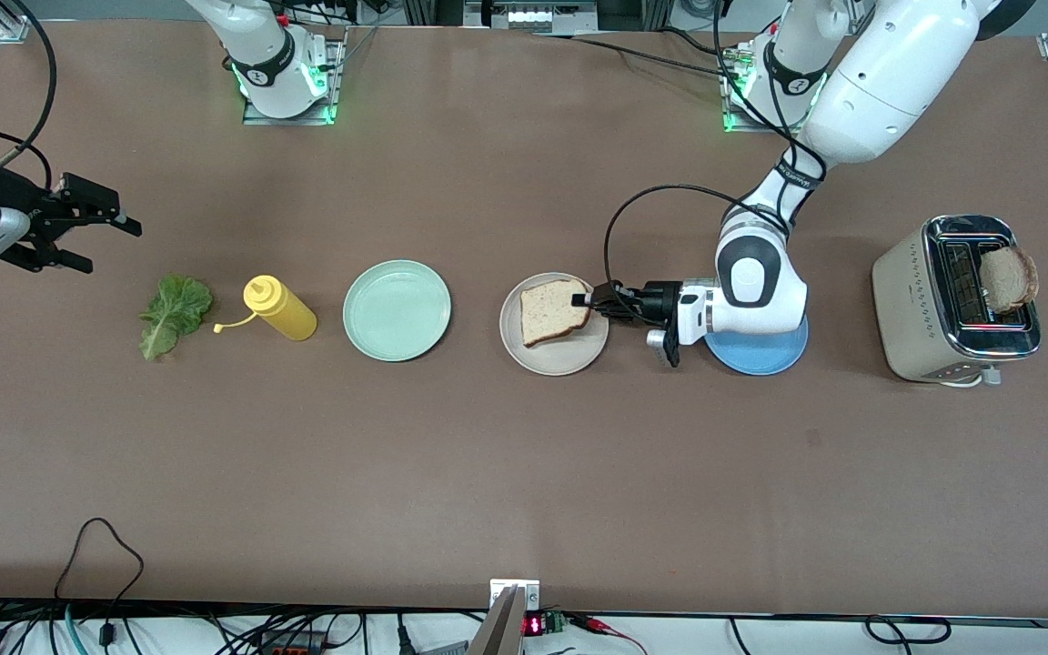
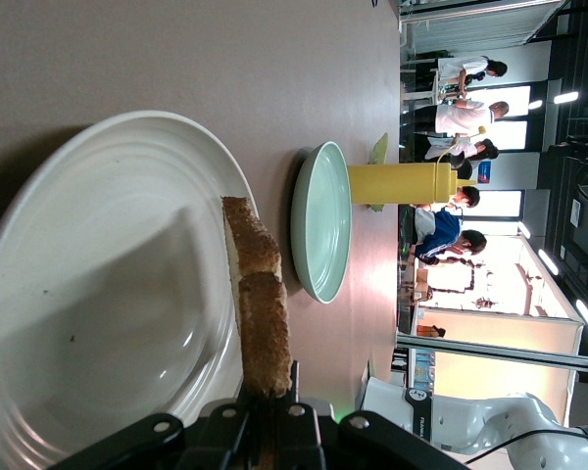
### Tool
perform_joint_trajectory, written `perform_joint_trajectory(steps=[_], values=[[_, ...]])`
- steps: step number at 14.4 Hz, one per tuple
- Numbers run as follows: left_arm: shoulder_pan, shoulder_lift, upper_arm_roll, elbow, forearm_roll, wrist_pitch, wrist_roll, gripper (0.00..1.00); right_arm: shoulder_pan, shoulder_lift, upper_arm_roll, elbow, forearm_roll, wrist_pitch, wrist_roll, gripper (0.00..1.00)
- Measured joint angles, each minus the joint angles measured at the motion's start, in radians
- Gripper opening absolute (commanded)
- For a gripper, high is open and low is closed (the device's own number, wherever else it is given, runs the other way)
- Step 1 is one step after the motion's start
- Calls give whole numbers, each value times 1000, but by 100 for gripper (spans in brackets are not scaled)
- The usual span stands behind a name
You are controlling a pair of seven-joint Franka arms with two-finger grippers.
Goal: Make sandwich in beige plate with both arms
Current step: 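Reach the right gripper to the mustard bottle while the left gripper withdraws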
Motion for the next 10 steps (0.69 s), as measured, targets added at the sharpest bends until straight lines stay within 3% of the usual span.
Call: perform_joint_trajectory(steps=[1, 2, 3, 10], values=[[0, 5, 0, 0, 0, 0, 0, 29, -12, 1, -1, -26, 41, 15, -62, 100], [0, 10, 0, 0, 0, 0, 0, 87, -24, 3, -1, -49, 84, 28, -129, 100], [0, 14, 0, 0, 0, 0, 0, 100, -37, 8, -1, -70, 124, 37, -201, 100], [3, 1, 5, 9, 18, 25, 3, 100, -99, 127, -2, -150, 357, 96, -712, 100]])
